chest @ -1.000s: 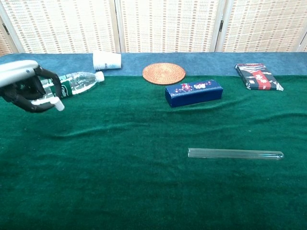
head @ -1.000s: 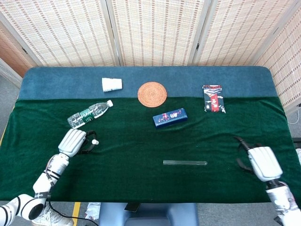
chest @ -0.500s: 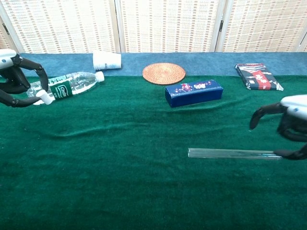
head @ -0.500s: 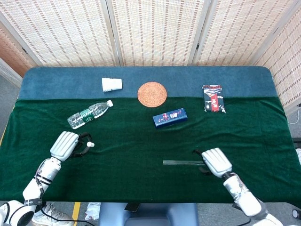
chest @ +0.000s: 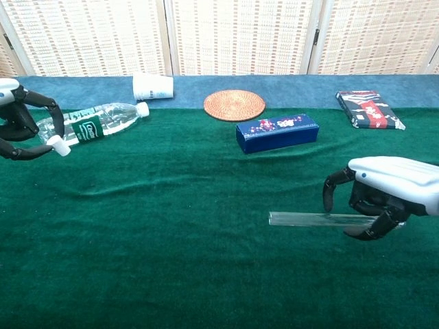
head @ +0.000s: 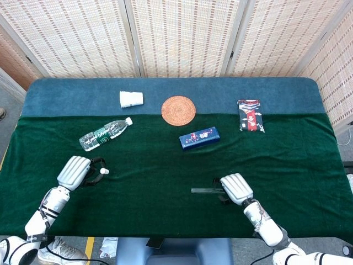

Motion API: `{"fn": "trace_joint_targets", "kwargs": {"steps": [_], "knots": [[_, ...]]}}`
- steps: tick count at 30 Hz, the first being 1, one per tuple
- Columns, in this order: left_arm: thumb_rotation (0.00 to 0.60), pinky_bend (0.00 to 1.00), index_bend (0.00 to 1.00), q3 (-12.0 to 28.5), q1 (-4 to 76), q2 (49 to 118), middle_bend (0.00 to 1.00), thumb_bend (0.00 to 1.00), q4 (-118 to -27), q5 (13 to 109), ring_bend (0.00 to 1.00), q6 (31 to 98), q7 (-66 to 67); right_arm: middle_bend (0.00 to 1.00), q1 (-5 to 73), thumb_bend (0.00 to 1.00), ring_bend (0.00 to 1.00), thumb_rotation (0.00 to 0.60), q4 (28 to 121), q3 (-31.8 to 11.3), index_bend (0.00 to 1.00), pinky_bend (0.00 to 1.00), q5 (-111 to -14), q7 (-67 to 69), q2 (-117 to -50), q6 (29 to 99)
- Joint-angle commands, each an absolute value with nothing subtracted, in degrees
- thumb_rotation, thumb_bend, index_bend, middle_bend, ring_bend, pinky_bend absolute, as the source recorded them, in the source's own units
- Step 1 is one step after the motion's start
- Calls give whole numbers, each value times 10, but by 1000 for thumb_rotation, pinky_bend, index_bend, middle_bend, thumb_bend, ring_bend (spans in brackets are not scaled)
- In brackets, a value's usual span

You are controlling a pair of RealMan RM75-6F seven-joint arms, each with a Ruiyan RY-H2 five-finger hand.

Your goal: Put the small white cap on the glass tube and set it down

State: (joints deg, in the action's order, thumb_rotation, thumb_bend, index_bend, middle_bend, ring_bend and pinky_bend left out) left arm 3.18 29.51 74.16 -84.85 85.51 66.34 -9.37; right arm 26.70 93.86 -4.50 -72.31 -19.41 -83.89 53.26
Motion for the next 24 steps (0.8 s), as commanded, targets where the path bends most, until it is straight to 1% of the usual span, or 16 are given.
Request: {"fn": "trace_joint_targets", "kwargs": {"steps": [1,11,18,20,24], "knots": [[600,876,574,32,295,742,1000,469,-848,855,988,663,-93,957,274,350,1000,600,934,-46,437,1000,-714,-202,-844,528],[600,876,574,32,293,745,1000,469,-843,852,988,660,-94,957,291,351,1000,600,922,-47,460,1000,-690,-212,-859,527],[600,876,574,32,292,745,1000,469,-841,853,987,661,-94,957,298,352,1000,600,917,-44,507,1000,-681,-221,-868,532],[600,876,574,33,291,745,1000,469,-841,852,987,662,-94,958,300,367,1000,600,916,-44,528,1000,-680,-220,-870,535],[600,876,574,33,290,743,1000,469,-842,852,987,662,-94,958,303,434,1000,600,913,-43,582,1000,-678,-222,-872,537]]}}
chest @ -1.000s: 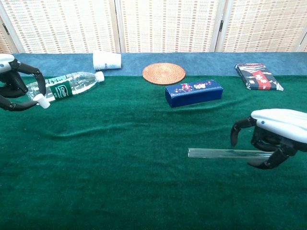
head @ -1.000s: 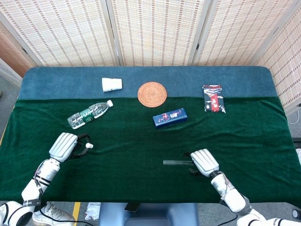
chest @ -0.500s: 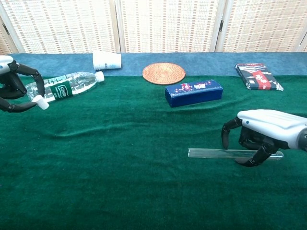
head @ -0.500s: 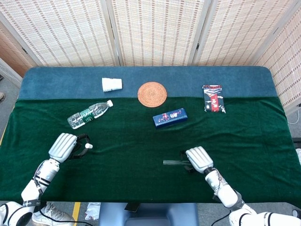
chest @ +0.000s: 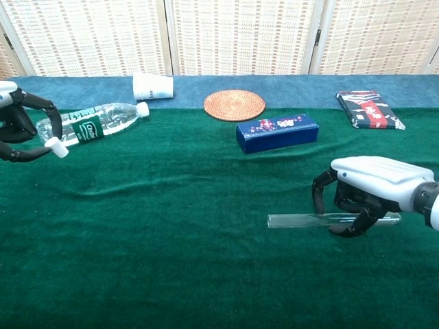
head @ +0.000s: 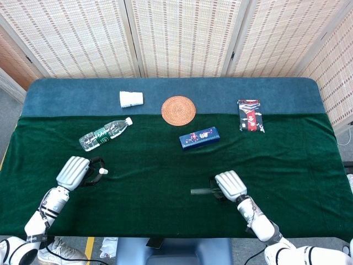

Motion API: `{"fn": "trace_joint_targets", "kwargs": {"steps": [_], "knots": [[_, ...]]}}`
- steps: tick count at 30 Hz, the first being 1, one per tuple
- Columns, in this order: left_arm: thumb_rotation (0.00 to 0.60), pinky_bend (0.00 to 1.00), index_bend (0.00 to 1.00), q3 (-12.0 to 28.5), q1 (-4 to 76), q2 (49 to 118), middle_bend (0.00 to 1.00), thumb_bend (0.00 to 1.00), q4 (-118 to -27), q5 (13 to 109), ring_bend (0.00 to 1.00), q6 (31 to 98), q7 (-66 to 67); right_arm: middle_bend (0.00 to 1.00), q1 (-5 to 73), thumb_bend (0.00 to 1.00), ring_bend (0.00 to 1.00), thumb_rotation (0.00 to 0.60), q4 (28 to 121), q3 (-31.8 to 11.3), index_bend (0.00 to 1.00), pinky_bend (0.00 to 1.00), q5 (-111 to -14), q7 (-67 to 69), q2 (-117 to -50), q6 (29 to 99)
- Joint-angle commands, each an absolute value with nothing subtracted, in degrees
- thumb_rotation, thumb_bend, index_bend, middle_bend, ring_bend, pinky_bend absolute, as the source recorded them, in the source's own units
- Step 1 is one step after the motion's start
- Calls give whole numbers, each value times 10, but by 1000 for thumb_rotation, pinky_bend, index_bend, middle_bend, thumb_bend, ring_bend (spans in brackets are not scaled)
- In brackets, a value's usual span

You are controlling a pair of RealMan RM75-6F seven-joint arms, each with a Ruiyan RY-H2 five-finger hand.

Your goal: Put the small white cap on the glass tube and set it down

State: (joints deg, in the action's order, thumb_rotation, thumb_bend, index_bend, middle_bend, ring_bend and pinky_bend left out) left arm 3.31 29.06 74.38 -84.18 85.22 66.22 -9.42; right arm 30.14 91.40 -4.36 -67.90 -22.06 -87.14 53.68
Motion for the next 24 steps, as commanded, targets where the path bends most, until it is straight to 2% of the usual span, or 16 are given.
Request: {"fn": "trace_joint_targets", "kwargs": {"steps": [1,10,17,24], "knots": [[600,876,574,34,290,743,1000,469,-842,852,986,662,-95,959,304,449,1000,600,912,-43,591,1000,-676,-222,-873,537],[600,876,574,49,289,732,1000,482,-856,849,984,676,-121,972,314,592,1000,600,936,-58,687,1000,-693,-189,-862,546],[600,876,574,70,288,724,1000,488,-888,855,983,705,-168,995,327,640,1000,600,959,-99,747,1000,-714,-86,-865,550],[600,876,576,77,293,724,1000,490,-927,875,984,720,-193,999,357,653,1000,600,938,-137,767,1000,-688,-14,-912,529]]}}
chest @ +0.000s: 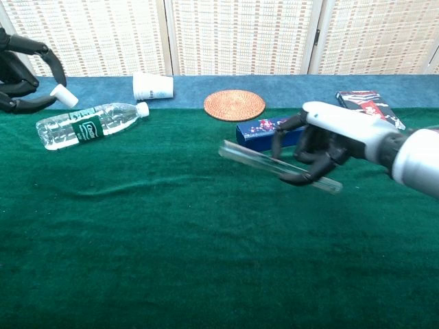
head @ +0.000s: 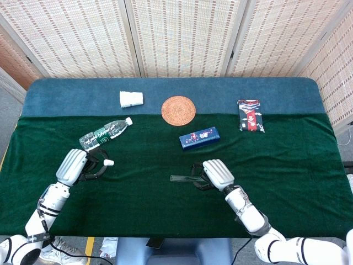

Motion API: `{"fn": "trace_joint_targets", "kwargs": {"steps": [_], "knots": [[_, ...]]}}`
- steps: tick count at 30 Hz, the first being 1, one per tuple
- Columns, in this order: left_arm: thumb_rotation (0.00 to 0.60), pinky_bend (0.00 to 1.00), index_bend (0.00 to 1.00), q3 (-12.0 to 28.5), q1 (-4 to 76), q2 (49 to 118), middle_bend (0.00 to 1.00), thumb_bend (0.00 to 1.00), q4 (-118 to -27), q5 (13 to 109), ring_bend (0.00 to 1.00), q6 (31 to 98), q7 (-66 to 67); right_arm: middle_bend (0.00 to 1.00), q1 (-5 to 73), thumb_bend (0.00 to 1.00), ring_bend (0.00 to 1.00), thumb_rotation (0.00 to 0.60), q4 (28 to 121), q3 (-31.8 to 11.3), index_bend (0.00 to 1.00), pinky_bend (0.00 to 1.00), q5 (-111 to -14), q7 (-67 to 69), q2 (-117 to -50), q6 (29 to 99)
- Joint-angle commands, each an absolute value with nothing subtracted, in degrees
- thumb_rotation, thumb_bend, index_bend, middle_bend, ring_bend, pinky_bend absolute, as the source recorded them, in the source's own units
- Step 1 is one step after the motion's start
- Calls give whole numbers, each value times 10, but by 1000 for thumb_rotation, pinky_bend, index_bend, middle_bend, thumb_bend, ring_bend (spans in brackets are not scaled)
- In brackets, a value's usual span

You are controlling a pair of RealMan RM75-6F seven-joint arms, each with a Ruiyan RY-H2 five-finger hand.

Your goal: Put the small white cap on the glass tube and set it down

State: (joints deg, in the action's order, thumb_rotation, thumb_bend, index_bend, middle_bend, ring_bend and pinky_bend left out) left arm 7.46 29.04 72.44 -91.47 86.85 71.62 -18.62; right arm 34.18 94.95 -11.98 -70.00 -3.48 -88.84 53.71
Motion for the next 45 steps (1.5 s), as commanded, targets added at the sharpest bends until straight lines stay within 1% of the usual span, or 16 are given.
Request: {"fn": "trace_joint_targets", "kwargs": {"steps": [1,5,11,18,26,45], "knots": [[600,876,576,77,294,724,1000,490,-933,877,984,720,-196,999,360,653,1000,600,933,-141,768,1000,-685,-9,-919,528],[600,876,578,80,300,726,1000,492,-957,888,984,723,-199,999,374,653,1000,600,908,-153,768,1000,-680,11,-956,532],[600,876,579,82,308,736,1000,492,-979,898,984,725,-173,1000,385,654,1000,600,878,-158,768,1000,-698,45,-1000,547],[600,876,578,82,316,752,1000,492,-986,901,983,722,-142,1000,393,653,1000,600,863,-159,768,1000,-714,71,-1026,558],[600,876,579,80,320,762,1000,493,-995,901,984,721,-130,1000,397,654,1000,600,855,-159,769,1000,-724,82,-1040,569],[600,876,578,77,322,764,1000,493,-1005,897,983,718,-126,1000,399,653,1000,600,853,-154,777,1000,-728,91,-1046,578]]}}
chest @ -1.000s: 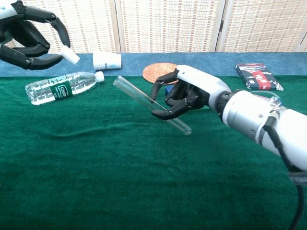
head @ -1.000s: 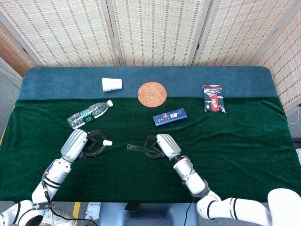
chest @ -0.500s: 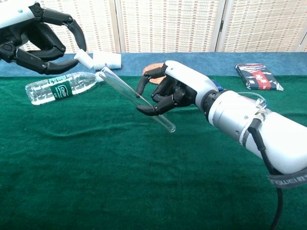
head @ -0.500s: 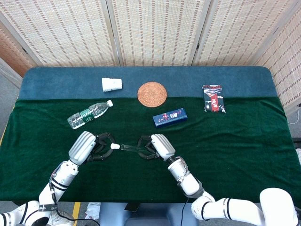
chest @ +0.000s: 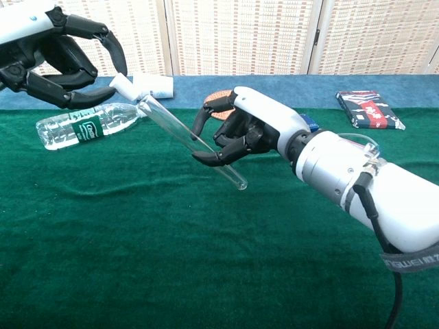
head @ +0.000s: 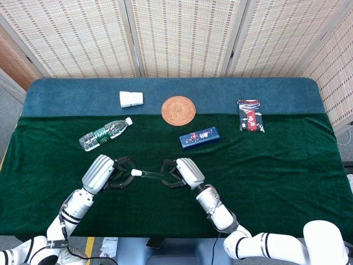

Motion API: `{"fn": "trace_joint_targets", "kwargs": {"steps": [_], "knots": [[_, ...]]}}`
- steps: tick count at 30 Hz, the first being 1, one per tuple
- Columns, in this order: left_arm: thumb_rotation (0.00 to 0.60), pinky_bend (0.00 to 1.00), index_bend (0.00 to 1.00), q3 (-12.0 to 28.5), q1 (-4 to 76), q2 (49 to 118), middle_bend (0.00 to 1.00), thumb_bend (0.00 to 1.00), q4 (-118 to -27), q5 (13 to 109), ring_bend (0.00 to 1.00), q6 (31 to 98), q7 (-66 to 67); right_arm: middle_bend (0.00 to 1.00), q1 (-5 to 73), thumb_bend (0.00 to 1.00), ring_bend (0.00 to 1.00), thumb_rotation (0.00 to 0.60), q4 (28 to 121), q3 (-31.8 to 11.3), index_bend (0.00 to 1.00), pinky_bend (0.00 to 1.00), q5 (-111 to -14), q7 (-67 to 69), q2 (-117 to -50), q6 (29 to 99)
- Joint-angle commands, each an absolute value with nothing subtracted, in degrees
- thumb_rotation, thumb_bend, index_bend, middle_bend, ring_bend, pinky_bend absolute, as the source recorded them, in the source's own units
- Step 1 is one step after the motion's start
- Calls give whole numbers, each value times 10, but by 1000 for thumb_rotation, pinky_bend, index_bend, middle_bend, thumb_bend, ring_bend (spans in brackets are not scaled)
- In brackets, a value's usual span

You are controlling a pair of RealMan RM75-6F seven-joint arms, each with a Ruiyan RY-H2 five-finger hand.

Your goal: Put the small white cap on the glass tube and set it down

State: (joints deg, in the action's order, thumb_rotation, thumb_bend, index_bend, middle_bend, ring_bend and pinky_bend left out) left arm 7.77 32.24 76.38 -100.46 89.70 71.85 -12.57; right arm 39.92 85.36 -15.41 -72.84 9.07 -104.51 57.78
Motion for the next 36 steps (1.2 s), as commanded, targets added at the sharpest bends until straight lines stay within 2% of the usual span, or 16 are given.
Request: {"fn": "trace_joint_targets", "kwargs": {"steps": [1,36], "knots": [[600,876,578,77,323,764,1000,493,-1005,897,983,718,-126,1000,400,653,1000,600,853,-154,777,1000,-727,91,-1046,578],[600,876,578,73,322,766,1000,494,-1005,896,983,720,-122,1000,408,653,1000,600,840,-157,777,1000,-724,84,-1064,582]]}}
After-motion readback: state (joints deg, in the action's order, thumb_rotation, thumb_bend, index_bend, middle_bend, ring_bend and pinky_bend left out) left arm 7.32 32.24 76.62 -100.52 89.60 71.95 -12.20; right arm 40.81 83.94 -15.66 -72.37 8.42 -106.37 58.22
